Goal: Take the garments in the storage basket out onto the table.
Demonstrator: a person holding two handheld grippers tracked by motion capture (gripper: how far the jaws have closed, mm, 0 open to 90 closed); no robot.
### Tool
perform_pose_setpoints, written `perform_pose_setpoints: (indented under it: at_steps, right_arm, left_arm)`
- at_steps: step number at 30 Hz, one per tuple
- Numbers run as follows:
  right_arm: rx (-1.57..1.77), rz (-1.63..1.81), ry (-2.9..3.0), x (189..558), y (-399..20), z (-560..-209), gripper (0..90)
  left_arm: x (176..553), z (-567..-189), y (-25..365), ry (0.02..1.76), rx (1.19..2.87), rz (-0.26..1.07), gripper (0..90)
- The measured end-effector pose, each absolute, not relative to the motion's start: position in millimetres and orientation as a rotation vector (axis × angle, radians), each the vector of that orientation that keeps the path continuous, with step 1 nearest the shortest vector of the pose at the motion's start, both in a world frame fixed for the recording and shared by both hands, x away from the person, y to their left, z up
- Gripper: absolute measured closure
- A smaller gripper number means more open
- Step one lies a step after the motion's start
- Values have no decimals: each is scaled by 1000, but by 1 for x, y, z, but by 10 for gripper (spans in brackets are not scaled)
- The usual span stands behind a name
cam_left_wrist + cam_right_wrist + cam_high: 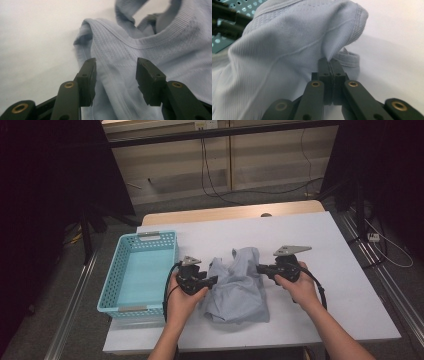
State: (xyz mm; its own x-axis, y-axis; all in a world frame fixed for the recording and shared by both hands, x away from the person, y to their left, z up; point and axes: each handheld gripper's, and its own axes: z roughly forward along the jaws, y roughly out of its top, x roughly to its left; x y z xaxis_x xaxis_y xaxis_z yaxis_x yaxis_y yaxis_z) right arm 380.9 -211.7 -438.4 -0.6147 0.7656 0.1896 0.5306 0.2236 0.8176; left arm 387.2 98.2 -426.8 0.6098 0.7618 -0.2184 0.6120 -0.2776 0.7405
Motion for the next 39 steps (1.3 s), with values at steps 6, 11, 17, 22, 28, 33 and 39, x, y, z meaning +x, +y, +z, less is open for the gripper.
perform_pose_setpoints:
  at_steps: [6, 11, 17, 22, 28, 33, 39]
  right_arm:
    - [1206, 1317, 2248, 357, -233, -438, 900]
    - [1222, 1318, 2263, 346, -243, -448, 900]
    - [1222, 1324, 2284, 341, -242, -455, 900]
    - [1210, 1321, 2286, 341, -239, -456, 900]
    - [1211, 1320, 2284, 340, -239, -456, 900]
    - [1209, 1311, 2286, 339, -239, -457, 900]
    - [1211, 1304, 2277, 340, -239, -457, 900]
  left_arm:
    - [400, -428, 98, 1125, 1936, 247, 411]
    - [414, -428, 93, 1158, 1927, 250, 391]
    - [429, -431, 84, 1191, 1937, 228, 438]
    - [435, -440, 76, 1218, 1968, 208, 514]
    - [431, -450, 68, 1235, 2021, 138, 785]
    - [422, -446, 71, 1205, 2038, 153, 863]
    - [401, -432, 78, 1129, 2044, 189, 867]
